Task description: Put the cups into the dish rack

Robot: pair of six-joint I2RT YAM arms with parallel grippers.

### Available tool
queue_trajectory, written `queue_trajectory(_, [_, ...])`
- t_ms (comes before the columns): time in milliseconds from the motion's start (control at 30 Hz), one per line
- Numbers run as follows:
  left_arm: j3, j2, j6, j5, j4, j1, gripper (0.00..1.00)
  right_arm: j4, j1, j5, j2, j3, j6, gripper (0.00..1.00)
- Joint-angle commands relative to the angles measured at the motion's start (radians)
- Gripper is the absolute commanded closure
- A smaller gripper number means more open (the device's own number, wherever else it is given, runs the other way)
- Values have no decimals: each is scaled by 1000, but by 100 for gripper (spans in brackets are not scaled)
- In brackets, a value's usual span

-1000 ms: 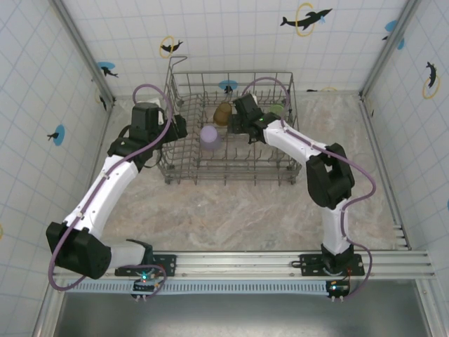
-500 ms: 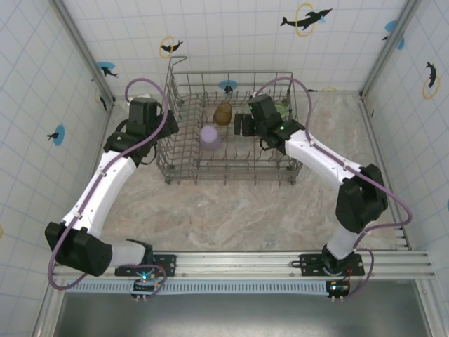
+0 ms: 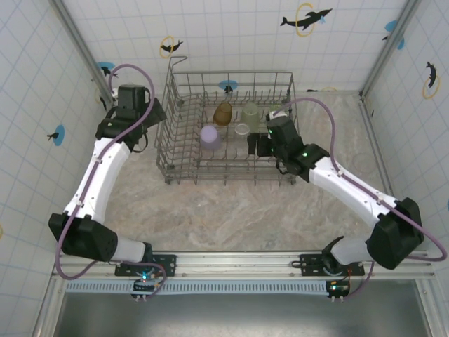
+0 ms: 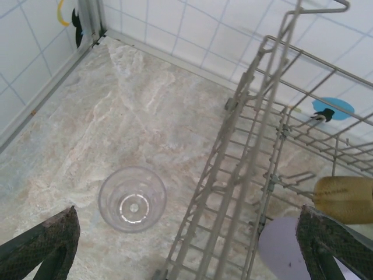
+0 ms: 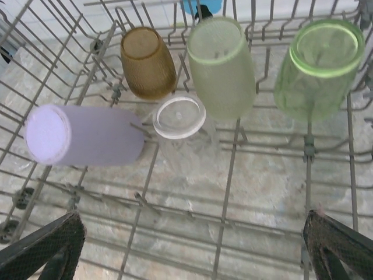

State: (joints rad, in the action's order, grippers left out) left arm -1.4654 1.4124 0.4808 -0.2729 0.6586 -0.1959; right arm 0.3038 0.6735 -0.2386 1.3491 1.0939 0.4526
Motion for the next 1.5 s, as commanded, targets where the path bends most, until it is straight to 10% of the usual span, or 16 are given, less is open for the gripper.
queue_trajectory(0, [-15, 20, 28, 7, 50, 33, 2, -29, 2, -11, -80, -77, 31, 0])
queue_trajectory(367, [224, -63, 98, 163, -70, 242, 2, 4, 8, -6, -266, -198, 59, 0])
queue_trajectory(1467, [334, 143, 46, 235, -201, 302, 14, 35, 41, -32, -337, -235, 90, 0])
